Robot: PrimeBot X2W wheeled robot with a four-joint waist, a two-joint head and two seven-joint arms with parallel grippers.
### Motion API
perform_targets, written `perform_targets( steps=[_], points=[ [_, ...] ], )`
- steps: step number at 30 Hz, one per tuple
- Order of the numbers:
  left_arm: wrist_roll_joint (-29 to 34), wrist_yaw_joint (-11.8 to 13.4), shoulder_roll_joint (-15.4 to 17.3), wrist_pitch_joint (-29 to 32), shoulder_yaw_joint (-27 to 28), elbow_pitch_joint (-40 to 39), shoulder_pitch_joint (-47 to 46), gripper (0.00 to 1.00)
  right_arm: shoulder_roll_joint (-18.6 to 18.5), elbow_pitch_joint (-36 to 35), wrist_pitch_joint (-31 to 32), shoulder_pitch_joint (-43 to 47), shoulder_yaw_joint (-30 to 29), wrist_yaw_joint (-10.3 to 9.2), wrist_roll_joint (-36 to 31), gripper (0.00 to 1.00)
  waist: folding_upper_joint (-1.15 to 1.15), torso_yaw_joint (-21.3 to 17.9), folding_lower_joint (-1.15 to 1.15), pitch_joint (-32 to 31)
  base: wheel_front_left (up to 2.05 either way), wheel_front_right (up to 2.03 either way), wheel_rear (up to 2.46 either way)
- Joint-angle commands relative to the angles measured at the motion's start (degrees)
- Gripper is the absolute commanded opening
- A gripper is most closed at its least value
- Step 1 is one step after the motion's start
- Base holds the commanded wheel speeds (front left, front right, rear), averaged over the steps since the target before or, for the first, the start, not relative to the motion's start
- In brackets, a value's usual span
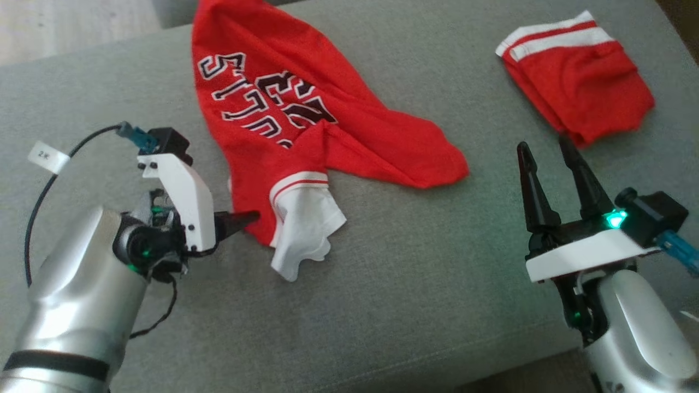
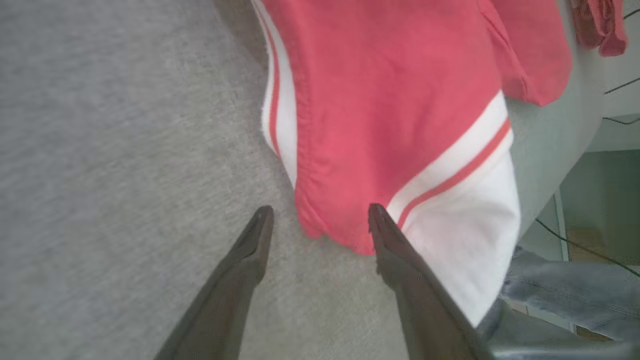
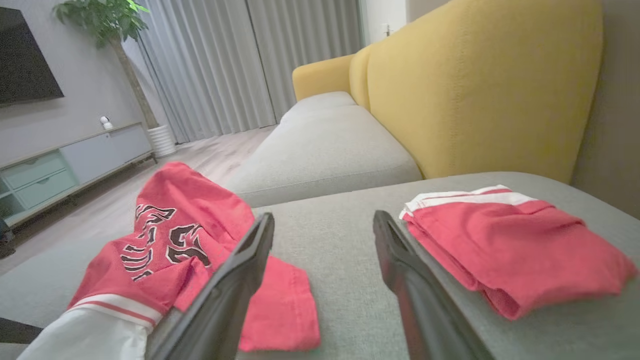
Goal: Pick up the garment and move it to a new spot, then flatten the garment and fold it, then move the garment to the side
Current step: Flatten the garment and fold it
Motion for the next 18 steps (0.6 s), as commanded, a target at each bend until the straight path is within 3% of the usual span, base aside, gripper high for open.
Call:
perform_targets(
  steps=[1, 3, 4, 5, 6, 12, 18],
  points=[
    [-0.59, -0.35, 2.47, -0.59, 1.54, -0.99, -3.81, 1.00, 0.51, -1.31, -0.83, -2.05, 0.97, -0.04, -0.13, 1.00, 0.00, -0.98, 0.00, 0.94, 0.00, 0.00, 0.00],
    [-0.88, -0.35, 2.84, -1.11, 0.40, 0.18, -4.29, 1.00, 0.65, -0.89, -1.08, -2.29, 0.92, -0.04, -0.06, 1.00, 0.00, -1.11, 0.00, 1.11, 0.00, 0.00, 0.00],
    [-1.16, -0.35, 2.93, -1.34, -0.07, 0.65, -4.50, 0.82, 0.69, -0.67, -1.17, -2.35, 0.90, -0.04, -0.02, 1.00, 0.00, -1.06, 0.00, 1.17, 0.00, 0.00, 0.00],
    [-1.56, -0.35, 3.01, -1.61, -0.54, 0.98, -4.73, 0.23, 0.71, -0.45, -1.25, -2.40, 0.92, -0.04, 0.00, 1.00, 0.00, -0.95, 0.00, 1.20, 0.00, 0.00, 0.00],
    [-1.99, -0.36, 3.12, -2.23, -0.85, 1.19, -5.01, 0.00, 0.71, -0.25, -1.34, -2.43, 0.89, -0.04, -0.03, 1.00, 0.00, -0.75, 0.00, 1.16, 0.00, 0.00, 0.00],
    [-3.35, -0.36, 4.96, -3.45, -3.67, 0.76, -6.50, 0.00, 0.15, 0.49, -1.54, -2.53, 0.78, -0.04, -0.12, 1.00, 0.00, 0.93, 0.00, 0.14, 0.00, 0.00, 0.00],
    [-3.54, -0.36, 10.25, -3.49, -6.57, -0.83, -8.51, 0.00, -0.74, 0.54, -1.05, -2.02, 0.73, -0.04, -0.03, 1.00, 0.00, 2.63, 0.00, -1.11, 0.00, 0.00, 0.00]
  ],
)
